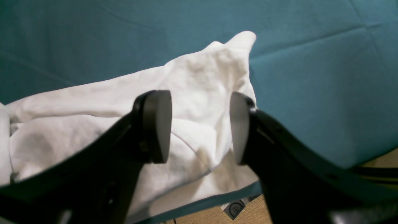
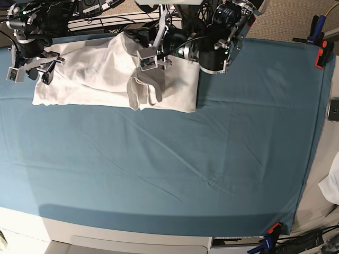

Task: Fold the T-shirt properly
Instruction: 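Press the folded end flat with the left gripper and release it, then grasp the strip end near the right gripper with the right gripper, then fold the held end over the stack toward the left gripper, then release the right gripper and tuck the fabric with the left gripper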

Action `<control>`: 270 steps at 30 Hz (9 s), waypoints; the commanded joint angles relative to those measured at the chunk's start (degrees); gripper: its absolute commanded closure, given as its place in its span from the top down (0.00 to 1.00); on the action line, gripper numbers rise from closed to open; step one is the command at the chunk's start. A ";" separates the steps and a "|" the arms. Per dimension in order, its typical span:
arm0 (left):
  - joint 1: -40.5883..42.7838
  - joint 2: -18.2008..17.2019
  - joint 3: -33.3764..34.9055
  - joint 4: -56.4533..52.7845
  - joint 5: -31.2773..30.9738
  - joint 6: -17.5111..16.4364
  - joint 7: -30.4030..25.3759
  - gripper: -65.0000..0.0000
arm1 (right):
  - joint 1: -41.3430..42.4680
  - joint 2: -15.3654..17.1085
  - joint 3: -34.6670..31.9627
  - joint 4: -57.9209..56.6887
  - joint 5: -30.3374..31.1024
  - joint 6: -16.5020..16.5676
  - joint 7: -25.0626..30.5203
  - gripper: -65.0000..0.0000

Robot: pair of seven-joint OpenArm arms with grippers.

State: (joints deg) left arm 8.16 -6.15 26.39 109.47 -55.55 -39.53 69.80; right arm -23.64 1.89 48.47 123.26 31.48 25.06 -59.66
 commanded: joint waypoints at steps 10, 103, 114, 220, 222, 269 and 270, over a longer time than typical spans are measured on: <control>0.00 0.22 -6.86 9.14 19.54 8.79 -6.40 0.00 | -0.04 0.96 0.28 0.74 0.59 -0.04 1.66 0.46; -6.38 4.70 12.85 2.25 37.92 6.67 -21.05 0.03 | 7.45 26.49 14.51 -36.65 24.96 8.00 -12.48 0.53; -4.46 4.70 12.85 2.25 37.92 7.56 -20.90 0.33 | 6.25 29.53 5.84 -55.08 45.83 12.81 -20.34 0.54; 2.05 -8.52 -7.72 23.82 17.90 7.06 -20.50 0.00 | -0.52 -6.64 -2.67 11.74 9.42 8.37 -2.82 0.00; 0.66 -6.78 -3.06 23.74 22.32 9.16 -21.46 0.00 | -0.87 -6.67 -2.67 11.74 8.46 8.09 -2.69 0.00; -0.37 -10.67 -0.83 20.39 28.59 24.41 -18.36 0.00 | 1.29 -7.58 -12.15 8.02 10.51 8.61 -0.09 0.00; -0.22 -10.69 -0.92 19.65 27.08 23.28 -18.34 0.00 | 2.23 -7.58 -12.17 4.96 12.15 8.76 -0.68 0.00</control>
State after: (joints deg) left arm 8.25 -16.69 25.69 128.40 -27.92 -16.16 52.42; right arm -21.17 -5.87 36.23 127.35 44.36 34.02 -60.20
